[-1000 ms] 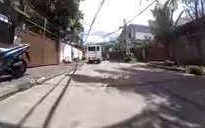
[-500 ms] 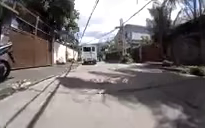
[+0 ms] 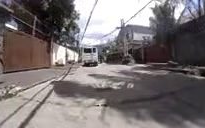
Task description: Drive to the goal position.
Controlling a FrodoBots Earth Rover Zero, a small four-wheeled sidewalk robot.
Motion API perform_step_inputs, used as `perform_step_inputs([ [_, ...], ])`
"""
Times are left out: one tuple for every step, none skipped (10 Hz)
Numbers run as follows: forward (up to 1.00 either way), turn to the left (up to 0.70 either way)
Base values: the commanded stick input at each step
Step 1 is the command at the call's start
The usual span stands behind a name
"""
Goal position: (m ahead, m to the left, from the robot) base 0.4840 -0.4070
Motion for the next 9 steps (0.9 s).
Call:
perform_step_inputs([
  [0.85,0.00],
  [0.85,0.00],
  [0.85,0.00],
  [0.85,0.00],
  [0.85,0.00],
  [0.85,0.00],
  [0.85,0.00],
  [0.85,0.00],
  [0.85,0.00],
])
